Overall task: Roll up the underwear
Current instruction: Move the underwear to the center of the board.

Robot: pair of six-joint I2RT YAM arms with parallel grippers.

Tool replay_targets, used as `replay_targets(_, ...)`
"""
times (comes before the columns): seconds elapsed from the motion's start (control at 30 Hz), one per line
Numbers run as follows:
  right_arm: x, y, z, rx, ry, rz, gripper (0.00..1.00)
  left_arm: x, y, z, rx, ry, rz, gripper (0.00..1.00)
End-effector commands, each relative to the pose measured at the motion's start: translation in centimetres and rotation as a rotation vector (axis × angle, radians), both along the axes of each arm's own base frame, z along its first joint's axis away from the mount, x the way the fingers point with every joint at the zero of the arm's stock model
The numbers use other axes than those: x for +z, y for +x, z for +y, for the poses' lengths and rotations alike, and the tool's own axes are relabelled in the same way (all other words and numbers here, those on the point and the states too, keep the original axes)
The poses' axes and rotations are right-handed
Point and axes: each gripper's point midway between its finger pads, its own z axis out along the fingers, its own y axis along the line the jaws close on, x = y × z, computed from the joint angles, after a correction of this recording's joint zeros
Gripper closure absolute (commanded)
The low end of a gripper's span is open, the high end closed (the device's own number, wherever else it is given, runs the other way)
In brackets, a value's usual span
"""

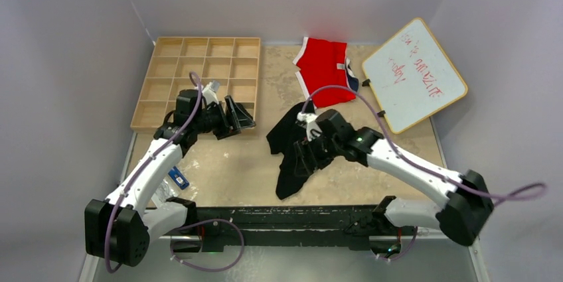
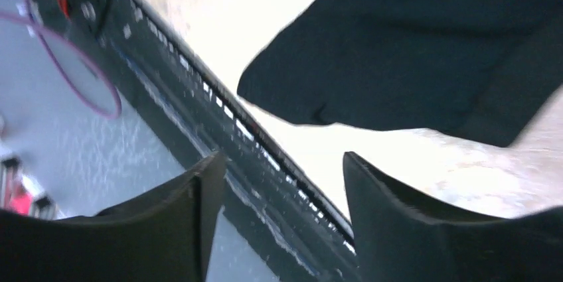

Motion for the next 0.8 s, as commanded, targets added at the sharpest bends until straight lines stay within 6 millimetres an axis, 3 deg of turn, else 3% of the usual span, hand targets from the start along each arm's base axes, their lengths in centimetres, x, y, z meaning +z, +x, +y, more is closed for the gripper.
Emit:
replay_targets(0.0,3.3,5.2,-2.9,-0.311,-0.016,-0.213,0.29,0.0,-0.9,-1.3,-0.079,-0.032,-0.022,0.27)
replay_targets(0.17,0.7,8.6,-7.0,-0.576,-0.041,-0.111,0.29,-1.1,-2.3,-3.7,-0.163,0.007,-0.007,0.28)
replay_targets(0.33,-2.5,8.9,-6.8,-0.672,-0.047,0.038,0.31,-2.5,-3.9,-5.7,-0.210,0.018,0.030,0.29)
replay_targets(0.53,-7.3,7.3,-6.9,-0.721,-0.105,0.179,0.38,-3.1,-4.0,-5.3,-0.186,0.041,0.036,0.30)
replay_targets(0.67,-9.2,6.9,-7.2,-0.724,-0.141,0.212,0.42,-3.2,-3.9,-5.3,-0.191,0.051,0.038,0.30)
replay_targets(0.77,-9.5,7.4,-6.6,-0.693,-0.122,0.202,0.57,-3.3,-3.7,-5.5,-0.200,0.056,0.042,0.31)
